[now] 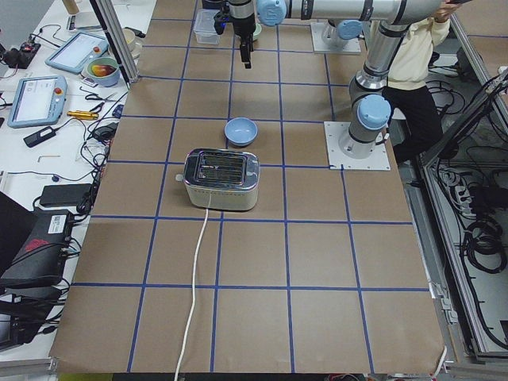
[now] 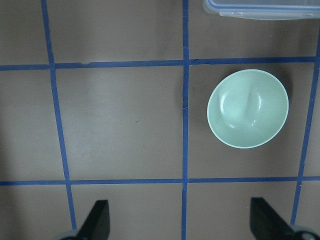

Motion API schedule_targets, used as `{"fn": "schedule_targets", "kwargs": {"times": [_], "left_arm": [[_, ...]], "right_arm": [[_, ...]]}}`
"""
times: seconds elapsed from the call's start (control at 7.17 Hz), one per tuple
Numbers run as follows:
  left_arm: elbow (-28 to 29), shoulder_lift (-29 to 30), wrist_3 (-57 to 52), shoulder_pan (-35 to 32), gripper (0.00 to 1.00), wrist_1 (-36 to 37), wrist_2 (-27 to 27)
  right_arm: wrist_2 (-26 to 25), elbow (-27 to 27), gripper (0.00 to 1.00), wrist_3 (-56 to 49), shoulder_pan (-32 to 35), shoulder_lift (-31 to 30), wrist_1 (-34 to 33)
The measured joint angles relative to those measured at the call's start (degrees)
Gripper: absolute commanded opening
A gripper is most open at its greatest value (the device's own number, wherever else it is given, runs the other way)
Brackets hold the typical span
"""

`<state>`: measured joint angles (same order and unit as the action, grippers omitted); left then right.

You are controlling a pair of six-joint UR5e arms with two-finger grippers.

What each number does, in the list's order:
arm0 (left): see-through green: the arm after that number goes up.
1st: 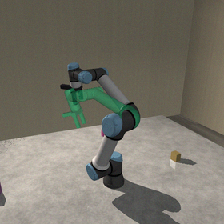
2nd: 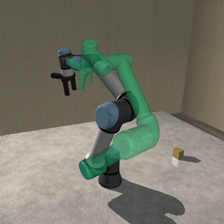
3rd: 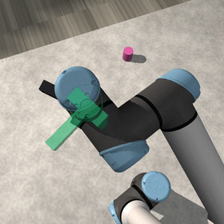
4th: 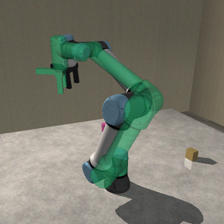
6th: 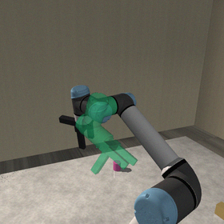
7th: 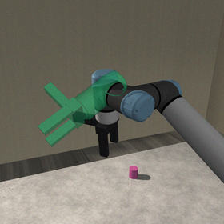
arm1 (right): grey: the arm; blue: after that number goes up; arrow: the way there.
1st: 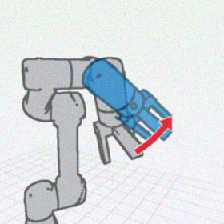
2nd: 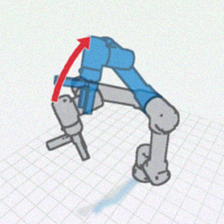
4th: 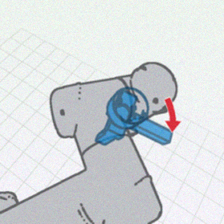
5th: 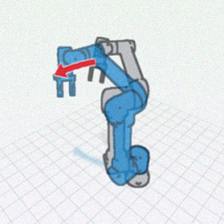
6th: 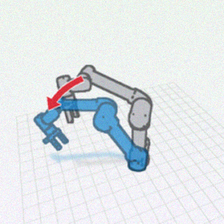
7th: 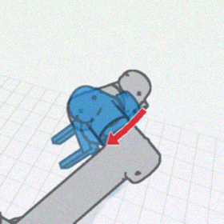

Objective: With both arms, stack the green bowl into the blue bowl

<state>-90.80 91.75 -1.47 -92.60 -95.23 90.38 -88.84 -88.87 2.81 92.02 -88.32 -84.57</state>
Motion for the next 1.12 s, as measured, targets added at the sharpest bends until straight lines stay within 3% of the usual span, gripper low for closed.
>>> {"fn": "schedule_targets", "kwargs": {"times": [1.12], "left_arm": [[-0.70, 0.03, -0.58, 1.94, 1.00, 0.37, 0.05]], "right_arm": [[-0.97, 0.14, 1.00, -0.11, -0.08, -0.01, 0.11]]}}
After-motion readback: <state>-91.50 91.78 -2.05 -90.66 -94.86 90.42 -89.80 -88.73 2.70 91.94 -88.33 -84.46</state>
